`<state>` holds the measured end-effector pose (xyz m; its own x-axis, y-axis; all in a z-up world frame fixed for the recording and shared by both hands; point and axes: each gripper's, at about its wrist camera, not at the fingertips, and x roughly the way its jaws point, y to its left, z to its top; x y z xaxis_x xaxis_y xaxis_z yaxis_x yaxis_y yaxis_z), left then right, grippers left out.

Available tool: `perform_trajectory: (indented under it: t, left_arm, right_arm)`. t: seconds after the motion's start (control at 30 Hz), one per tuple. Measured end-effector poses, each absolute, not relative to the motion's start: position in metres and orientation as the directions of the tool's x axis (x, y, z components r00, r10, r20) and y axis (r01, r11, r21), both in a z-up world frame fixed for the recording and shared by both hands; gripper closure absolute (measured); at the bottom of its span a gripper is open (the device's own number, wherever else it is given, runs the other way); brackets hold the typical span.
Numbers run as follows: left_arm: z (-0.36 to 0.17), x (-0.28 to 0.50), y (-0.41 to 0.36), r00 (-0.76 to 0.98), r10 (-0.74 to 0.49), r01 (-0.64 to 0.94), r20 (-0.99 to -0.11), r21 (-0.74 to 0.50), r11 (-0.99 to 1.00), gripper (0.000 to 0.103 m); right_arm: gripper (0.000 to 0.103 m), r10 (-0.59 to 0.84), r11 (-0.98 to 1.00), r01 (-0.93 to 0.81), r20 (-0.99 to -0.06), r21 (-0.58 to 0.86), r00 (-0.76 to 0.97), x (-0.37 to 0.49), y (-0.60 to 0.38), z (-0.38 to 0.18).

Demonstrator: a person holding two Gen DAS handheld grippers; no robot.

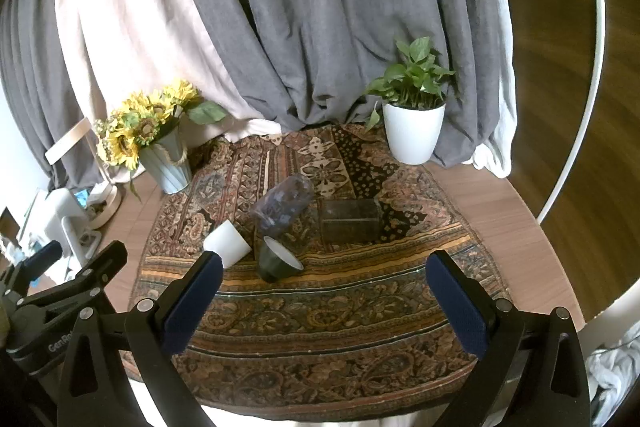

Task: Flip cup upside down

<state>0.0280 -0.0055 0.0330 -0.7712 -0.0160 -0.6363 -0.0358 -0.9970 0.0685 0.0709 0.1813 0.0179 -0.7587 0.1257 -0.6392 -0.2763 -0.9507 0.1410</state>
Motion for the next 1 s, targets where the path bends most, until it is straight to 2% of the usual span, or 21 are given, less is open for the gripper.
perform_trajectory:
  t: [1.0]
  left_arm:
    - [0.0309, 0.0252, -0.0003, -0.773, -0.015, -0.058, -0.634, 0.095, -0.994, 0.0]
  right_arm:
    - [0.001, 0.142, -0.946, -0.294, -0.636, 0.139, -0.758, 0.0685, 0.1826, 0.017]
